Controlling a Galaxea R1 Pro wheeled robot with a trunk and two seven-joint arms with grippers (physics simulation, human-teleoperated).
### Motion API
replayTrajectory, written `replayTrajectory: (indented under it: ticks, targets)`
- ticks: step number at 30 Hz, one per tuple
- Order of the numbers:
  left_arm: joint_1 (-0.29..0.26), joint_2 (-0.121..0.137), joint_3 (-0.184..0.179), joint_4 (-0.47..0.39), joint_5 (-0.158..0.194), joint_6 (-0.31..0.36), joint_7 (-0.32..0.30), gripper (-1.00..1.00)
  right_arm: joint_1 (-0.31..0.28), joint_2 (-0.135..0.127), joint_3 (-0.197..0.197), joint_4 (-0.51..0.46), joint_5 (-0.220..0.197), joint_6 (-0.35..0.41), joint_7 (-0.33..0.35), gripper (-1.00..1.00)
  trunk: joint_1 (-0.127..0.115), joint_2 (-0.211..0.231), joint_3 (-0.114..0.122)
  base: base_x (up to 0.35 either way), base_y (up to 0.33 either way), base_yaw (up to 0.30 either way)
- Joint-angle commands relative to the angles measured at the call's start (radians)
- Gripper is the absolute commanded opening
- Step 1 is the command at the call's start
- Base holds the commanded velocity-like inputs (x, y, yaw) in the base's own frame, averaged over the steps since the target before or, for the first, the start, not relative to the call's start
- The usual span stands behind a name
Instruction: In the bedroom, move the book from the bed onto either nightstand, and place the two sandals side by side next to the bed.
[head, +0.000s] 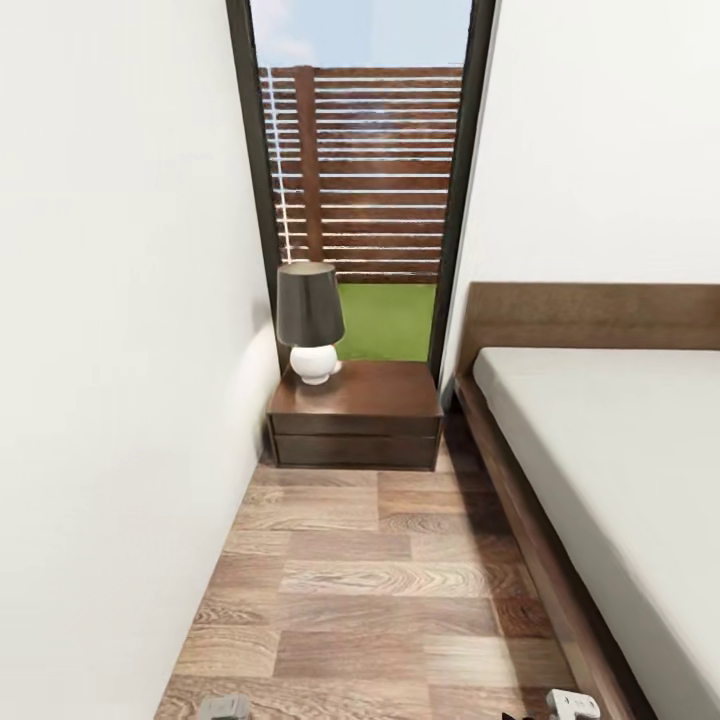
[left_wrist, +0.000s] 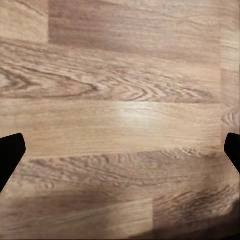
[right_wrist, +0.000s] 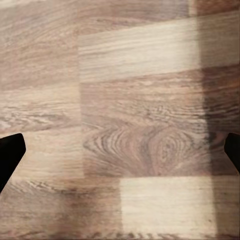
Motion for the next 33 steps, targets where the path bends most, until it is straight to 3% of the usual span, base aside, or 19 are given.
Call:
replayTrajectory:
  ticks: [1,24,33]
  targets:
    - [-0.001,0.000,0.008,0.001,-0.011,-0.005,-0.002,1.00,-0.001,0.000,-0.009,0.001,0.010,-0.004,0.004,1.00,0.000,0.000,-0.001,0.119,0.000,0.000]
    - [-0.001,-0.001,0.008,0.001,-0.010,-0.003,-0.003,1.00,-0.001,0.000,-0.009,0.001,0.010,-0.003,0.005,1.00,0.000,0.000,-0.001,0.013,0.000,0.000]
    - [-0.001,-0.001,0.008,0.001,-0.010,-0.003,-0.003,1.00,-0.001,0.000,-0.009,0.001,0.009,-0.003,0.008,1.00,-0.034,0.063,0.027,0.000,0.000,0.000]
